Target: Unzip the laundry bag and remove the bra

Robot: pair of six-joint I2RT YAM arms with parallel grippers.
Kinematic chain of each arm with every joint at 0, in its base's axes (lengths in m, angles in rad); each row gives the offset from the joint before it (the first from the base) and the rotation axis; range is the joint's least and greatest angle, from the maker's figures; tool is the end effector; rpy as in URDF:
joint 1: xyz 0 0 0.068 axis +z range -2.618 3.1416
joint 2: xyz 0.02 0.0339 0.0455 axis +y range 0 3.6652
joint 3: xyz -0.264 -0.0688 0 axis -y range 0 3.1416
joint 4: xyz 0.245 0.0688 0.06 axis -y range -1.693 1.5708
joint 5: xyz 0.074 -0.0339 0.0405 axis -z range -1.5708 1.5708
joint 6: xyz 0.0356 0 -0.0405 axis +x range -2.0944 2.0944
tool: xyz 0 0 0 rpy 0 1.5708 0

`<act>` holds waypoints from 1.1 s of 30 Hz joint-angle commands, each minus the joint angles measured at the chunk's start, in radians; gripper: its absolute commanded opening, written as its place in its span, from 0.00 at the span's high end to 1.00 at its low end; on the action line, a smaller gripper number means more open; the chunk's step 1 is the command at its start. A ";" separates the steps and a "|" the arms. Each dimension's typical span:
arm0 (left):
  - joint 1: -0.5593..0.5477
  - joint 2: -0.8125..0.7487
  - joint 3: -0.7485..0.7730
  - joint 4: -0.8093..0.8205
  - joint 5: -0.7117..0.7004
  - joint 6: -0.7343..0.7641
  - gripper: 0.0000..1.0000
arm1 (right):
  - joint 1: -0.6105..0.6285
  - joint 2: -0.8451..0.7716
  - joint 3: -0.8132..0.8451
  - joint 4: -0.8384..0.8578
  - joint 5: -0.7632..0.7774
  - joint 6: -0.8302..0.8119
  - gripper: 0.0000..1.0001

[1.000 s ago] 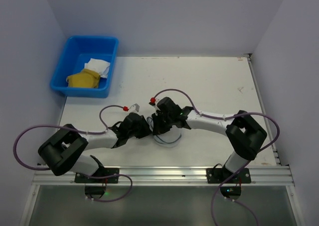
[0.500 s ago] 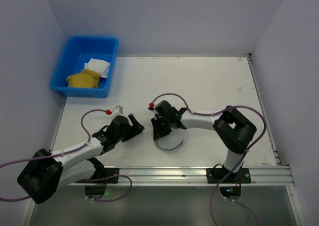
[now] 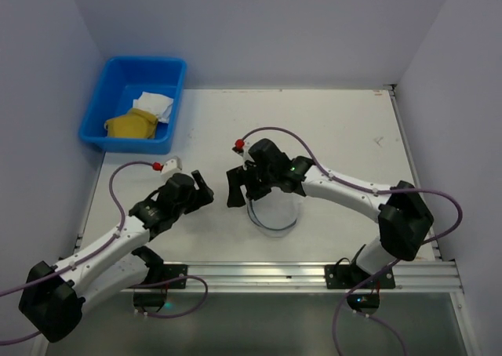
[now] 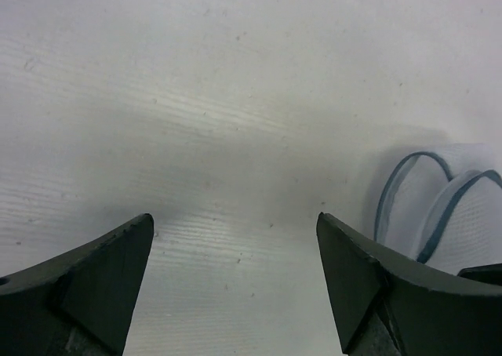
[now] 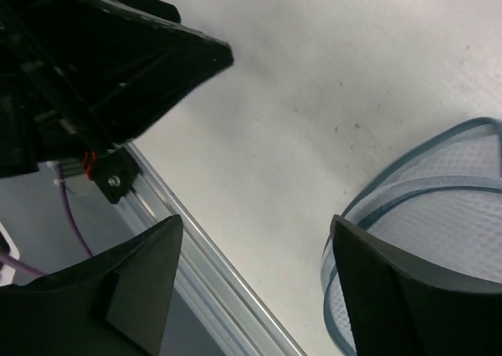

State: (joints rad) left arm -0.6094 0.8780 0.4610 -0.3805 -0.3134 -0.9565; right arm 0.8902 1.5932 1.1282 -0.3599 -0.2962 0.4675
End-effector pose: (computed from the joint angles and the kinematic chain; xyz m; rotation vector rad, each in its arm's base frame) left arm 0.1498 -0.0912 0.1951 -0.5551 2.2902 -0.4120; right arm 0.2091 0.2748 0.2418 -0.6892 2.4937 0.9344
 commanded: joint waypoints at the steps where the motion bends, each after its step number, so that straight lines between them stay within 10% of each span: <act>1: 0.010 -0.011 0.088 -0.047 -0.069 0.056 0.11 | 0.003 -0.070 0.096 -0.115 0.046 -0.038 0.19; 7: 0.033 0.022 0.201 -0.040 -0.073 0.140 0.04 | -0.045 -0.125 0.148 -0.175 0.284 -0.081 0.13; 20: 0.322 -0.054 0.459 -0.205 -0.001 0.374 0.00 | -0.744 -0.746 0.013 -0.240 0.451 -0.020 0.01; 33: 0.324 -0.316 0.846 -0.454 -0.185 0.588 0.00 | -0.738 -1.134 0.140 -0.387 0.562 -0.217 0.01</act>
State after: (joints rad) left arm -0.2920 0.5957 1.2774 -0.7639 -0.4744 -0.4759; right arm 0.1440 0.4946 1.2602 -0.6914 0.2516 0.3195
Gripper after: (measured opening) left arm 0.997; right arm 0.985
